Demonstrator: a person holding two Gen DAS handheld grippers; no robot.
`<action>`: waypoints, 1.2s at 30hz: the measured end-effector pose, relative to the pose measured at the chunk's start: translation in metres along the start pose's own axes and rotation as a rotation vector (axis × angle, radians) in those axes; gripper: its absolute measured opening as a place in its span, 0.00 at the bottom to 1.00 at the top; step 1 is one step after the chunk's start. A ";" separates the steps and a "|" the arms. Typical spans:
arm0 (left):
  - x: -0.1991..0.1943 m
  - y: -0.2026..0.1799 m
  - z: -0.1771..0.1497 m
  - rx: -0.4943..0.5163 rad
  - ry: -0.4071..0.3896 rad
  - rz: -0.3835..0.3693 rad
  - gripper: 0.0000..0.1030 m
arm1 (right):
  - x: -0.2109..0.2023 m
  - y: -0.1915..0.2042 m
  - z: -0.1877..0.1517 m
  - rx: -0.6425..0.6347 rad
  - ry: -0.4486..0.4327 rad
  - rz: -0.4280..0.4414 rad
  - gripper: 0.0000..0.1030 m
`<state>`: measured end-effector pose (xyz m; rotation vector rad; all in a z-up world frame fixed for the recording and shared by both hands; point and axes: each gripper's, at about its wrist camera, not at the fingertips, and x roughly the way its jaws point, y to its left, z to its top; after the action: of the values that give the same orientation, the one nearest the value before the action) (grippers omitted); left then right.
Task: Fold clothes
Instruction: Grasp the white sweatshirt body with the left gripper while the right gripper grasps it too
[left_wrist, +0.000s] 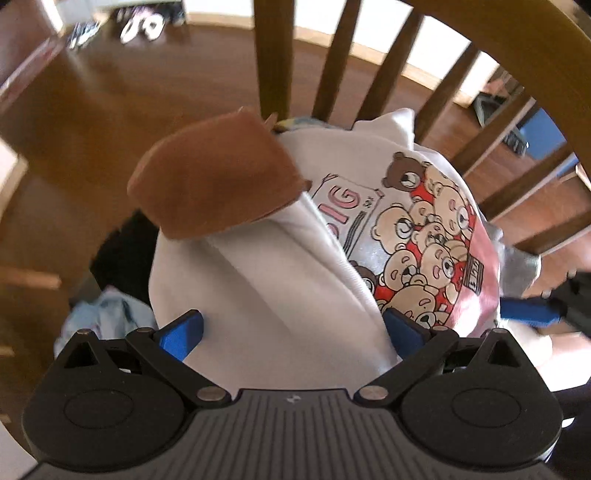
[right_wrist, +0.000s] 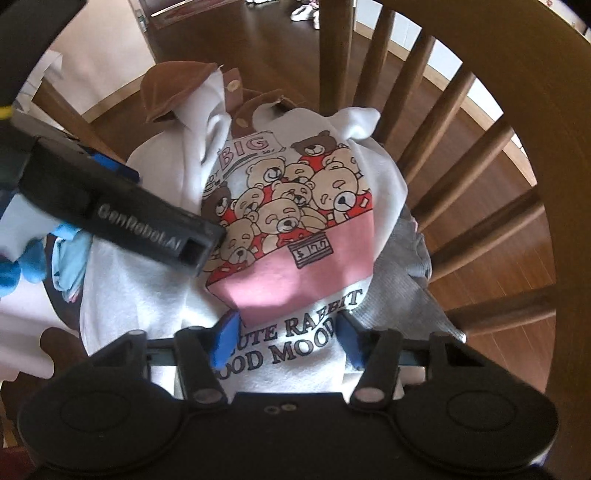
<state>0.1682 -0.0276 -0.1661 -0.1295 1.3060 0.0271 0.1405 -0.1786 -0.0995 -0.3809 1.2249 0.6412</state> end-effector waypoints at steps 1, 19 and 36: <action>0.001 0.002 0.000 -0.021 0.009 -0.005 1.00 | -0.002 0.002 -0.002 -0.012 -0.004 -0.002 1.00; -0.099 0.023 -0.035 -0.169 -0.115 -0.084 0.14 | -0.115 0.038 -0.014 0.012 -0.237 0.211 1.00; -0.356 0.106 -0.091 -0.279 -0.609 0.162 0.12 | -0.260 0.165 0.065 -0.348 -0.619 0.629 1.00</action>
<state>-0.0223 0.0869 0.1454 -0.2321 0.6952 0.3612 0.0316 -0.0777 0.1780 -0.0532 0.6150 1.4054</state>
